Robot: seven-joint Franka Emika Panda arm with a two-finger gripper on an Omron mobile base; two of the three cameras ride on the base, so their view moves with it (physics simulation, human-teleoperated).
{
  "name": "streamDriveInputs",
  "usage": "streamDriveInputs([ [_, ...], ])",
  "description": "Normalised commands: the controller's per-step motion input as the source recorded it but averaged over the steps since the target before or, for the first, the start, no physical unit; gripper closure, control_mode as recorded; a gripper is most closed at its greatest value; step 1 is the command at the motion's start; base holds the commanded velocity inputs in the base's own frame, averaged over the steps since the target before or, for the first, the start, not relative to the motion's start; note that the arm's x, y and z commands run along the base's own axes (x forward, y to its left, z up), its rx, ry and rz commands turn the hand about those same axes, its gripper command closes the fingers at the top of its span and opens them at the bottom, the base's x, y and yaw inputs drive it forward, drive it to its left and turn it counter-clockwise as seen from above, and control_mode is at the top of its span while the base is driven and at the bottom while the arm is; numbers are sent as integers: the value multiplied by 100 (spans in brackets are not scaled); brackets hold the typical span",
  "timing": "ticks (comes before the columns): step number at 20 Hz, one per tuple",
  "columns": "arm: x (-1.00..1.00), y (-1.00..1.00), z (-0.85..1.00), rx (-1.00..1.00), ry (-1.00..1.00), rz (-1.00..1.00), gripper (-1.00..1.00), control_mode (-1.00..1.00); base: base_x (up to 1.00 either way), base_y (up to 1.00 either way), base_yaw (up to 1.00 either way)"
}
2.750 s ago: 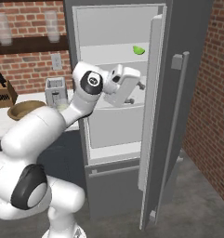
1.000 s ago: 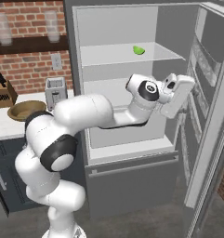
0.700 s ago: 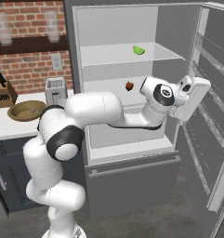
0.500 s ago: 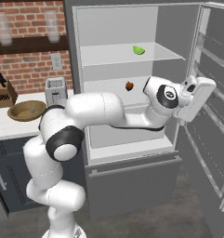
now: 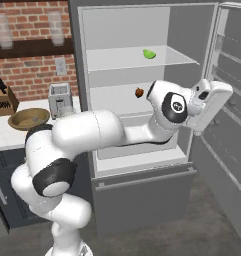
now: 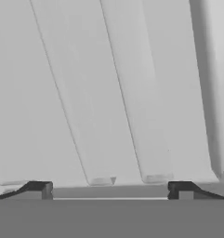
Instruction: Grab a lemon wedge from the fridge and one ice cube from the ice bowl, and put them in the glass of lemonade.
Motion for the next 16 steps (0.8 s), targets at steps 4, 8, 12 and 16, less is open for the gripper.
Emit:
streamDriveInputs([
  [4, -37, 70, 8, 0, -13, 0, -100, -100, 0, 0, 0],
  [8, -14, 97, 8, 2, -22, 0, -100, -100, 0, 0, 0],
  [12, 0, 99, 1, 17, -27, 0, -100, -100, 0, 0, 0],
  [16, 0, 86, -9, 37, -35, 0, -100, -100, 0, 0, 0],
])
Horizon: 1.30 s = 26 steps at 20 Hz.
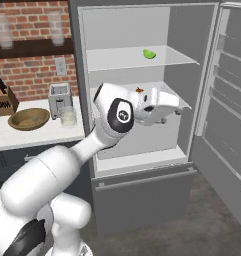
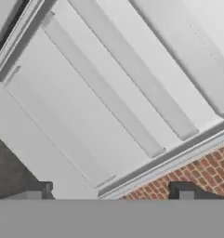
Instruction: Grab a lemon wedge from the fridge and one ice cube from the ice bowl, and put them in the glass of lemonade.
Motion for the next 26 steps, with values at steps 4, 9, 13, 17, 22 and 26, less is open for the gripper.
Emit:
streamDriveInputs([
  [4, 2, 78, -17, 47, -36, 3, -100, -100, 0, 0, 0],
  [9, 7, 78, -16, 49, -29, 5, -100, -100, 0, 0, 0],
  [13, 0, 78, -26, 47, -27, 5, -100, -100, 0, 0, 0],
  [17, 0, 92, -59, 39, -27, 5, -100, -100, 0, 0, 0],
  [22, -58, 75, -21, 19, -17, 13, -100, -100, 0, 0, 0],
  [26, -100, 39, 34, 1, -5, 24, -100, -100, 0, 0, 0],
])
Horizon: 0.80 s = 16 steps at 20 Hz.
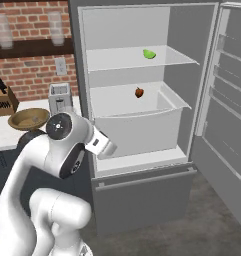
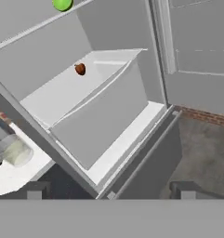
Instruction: Grab a lemon wedge from the fridge and one ice cube from the ice bowl, and put them in the glass of lemonade.
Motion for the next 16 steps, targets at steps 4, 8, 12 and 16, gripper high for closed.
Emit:
streamDriveInputs([
  [4, -95, 24, 71, -4, -2, 19, -100, -100, 0, 0, 0],
  [8, -60, 1, 60, -17, 0, 10, -100, -100, 0, 0, 0],
  [12, -46, 0, 56, -22, 3, 4, -100, -100, 0, 0, 0],
  [16, -29, 1, 11, -20, 11, 0, -100, -100, 0, 0, 0],
])
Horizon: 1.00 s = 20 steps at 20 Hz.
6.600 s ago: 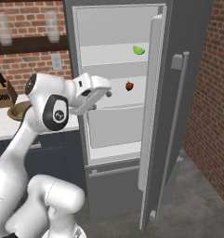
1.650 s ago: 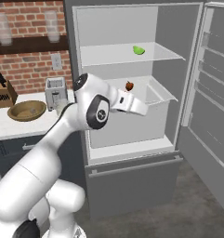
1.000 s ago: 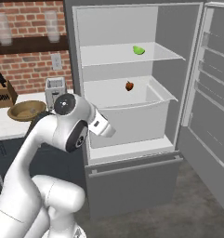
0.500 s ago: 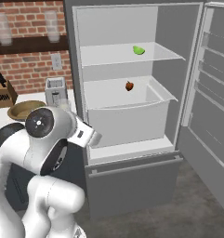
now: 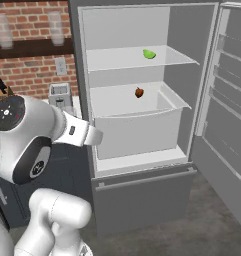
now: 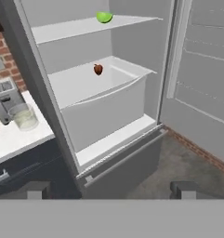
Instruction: Grab a lemon wedge from the fridge and one ice cube from the ice bowl, and put them in the glass of lemonade.
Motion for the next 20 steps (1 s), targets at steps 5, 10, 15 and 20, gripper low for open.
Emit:
streamDriveInputs([
  [5, -13, 16, -34, -10, 10, 0, -100, -100, 0, 0, 0],
  [10, -13, 4, -20, 0, 1, 0, -100, -100, 0, 0, 0],
  [15, -6, 0, 0, 0, 0, 0, -100, -100, 0, 0, 0],
  [20, 0, 0, 0, 0, 0, 0, -100, -100, 0, 0, 0],
])
